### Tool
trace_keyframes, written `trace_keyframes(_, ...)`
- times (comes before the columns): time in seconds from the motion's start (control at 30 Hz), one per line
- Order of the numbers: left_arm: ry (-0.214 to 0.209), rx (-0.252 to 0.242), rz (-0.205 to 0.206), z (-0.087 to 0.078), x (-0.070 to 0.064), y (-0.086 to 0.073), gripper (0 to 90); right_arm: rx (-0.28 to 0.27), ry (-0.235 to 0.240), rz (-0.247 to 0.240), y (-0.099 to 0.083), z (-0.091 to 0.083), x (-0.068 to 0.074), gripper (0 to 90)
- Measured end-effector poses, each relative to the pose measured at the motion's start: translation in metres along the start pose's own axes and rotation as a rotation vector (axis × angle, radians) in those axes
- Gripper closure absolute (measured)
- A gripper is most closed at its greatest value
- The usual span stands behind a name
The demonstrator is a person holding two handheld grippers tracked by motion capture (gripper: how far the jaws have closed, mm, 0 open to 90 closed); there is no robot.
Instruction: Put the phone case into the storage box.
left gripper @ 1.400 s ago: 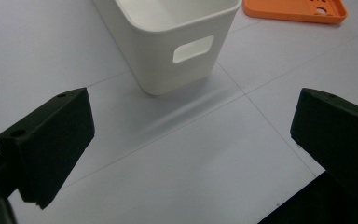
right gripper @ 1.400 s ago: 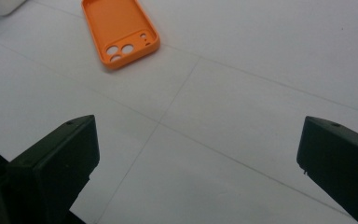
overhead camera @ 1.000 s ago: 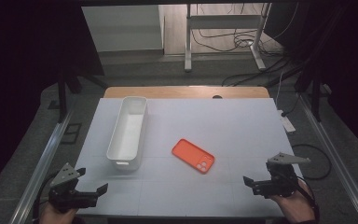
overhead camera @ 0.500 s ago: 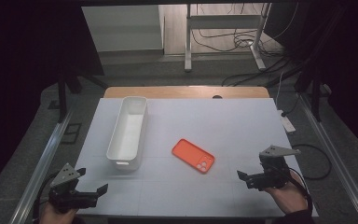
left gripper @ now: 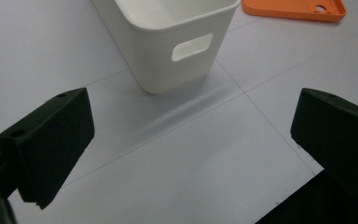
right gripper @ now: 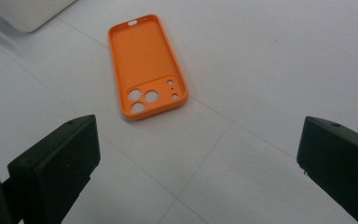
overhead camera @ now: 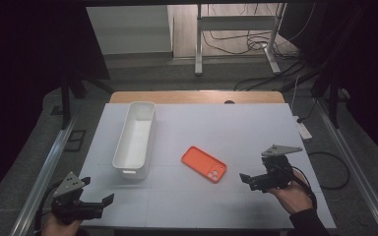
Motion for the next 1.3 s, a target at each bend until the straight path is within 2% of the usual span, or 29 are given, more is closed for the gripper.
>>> trace_keyframes(0.37,0.0,0.002,0.005,0.0,-0.001,0.0,0.1,0.005,-0.008,-0.043,0.014,0.013,0.005,0.0)
trace_keyframes(0.9,0.004,0.009,0.016,0.001,-0.001,0.0,0.0,0.037,0.007,-0.066,0.033,0.039,0.014,0.0)
trace_keyframes(1.3,-0.001,0.004,0.007,0.0,-0.001,0.0,0.0,0.056,0.014,-0.084,0.048,0.06,0.022,0.0)
Point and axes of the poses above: each handheld gripper's, and its own axes: z roughly forward along the jaws, y roughly out of its top, x roughly to its left, the point moved 3 cm from there along z, roughly forward along the jaws, and after that the axes turned 4 degrees about -y, right-handed, at the moved point
